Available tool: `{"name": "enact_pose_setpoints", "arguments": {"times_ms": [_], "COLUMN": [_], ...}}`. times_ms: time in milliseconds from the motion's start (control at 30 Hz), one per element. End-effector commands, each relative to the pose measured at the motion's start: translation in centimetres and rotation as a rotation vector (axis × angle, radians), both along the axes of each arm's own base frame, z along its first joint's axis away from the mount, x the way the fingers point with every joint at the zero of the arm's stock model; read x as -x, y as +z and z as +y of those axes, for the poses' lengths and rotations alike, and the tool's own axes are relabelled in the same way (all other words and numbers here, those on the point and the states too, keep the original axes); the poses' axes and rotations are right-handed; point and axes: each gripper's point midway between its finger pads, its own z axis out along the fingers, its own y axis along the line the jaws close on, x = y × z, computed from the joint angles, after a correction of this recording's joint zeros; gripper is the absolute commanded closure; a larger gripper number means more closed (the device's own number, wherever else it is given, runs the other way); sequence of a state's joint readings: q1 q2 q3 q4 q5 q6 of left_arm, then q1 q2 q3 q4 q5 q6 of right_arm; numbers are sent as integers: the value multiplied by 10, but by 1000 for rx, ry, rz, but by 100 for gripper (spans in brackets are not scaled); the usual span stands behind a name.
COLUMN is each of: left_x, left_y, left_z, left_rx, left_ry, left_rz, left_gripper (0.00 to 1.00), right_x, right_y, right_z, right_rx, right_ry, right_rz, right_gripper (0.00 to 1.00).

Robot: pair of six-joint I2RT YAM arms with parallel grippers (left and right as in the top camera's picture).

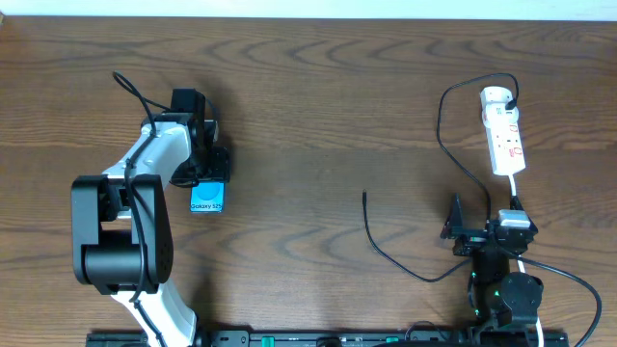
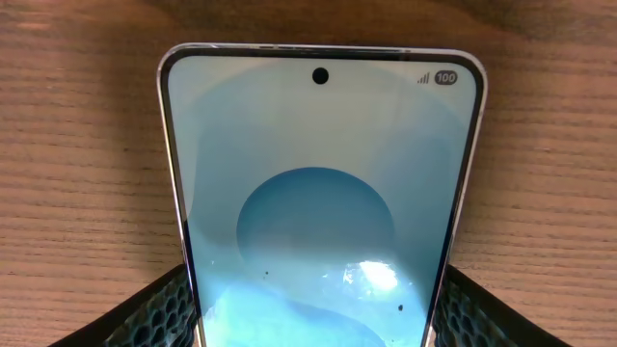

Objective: Plug charger to phone and switch on socket
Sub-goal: 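Close the left gripper on the phone's bottom edge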

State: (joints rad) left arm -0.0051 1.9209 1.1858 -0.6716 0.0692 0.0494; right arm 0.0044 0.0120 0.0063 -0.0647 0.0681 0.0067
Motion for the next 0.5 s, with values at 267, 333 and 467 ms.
{"name": "enact_pose_setpoints", "arguments": {"times_ms": [267, 333, 467], "left_x": [13, 13, 15], "left_y": [-12, -12, -12], "left_z": [-1, -1, -1], "left_rx": [2, 1, 2], "left_ry": [0, 0, 0], "left_rz": [47, 47, 52], "left_gripper": [92, 92, 92], "right_x": [0, 0, 0], "right_y": [0, 0, 0], "right_z": [1, 1, 1], "right_rx": [12, 12, 12], "right_ry": [3, 3, 3], "right_rz": [1, 1, 1], "right_gripper": [1, 1, 1]}}
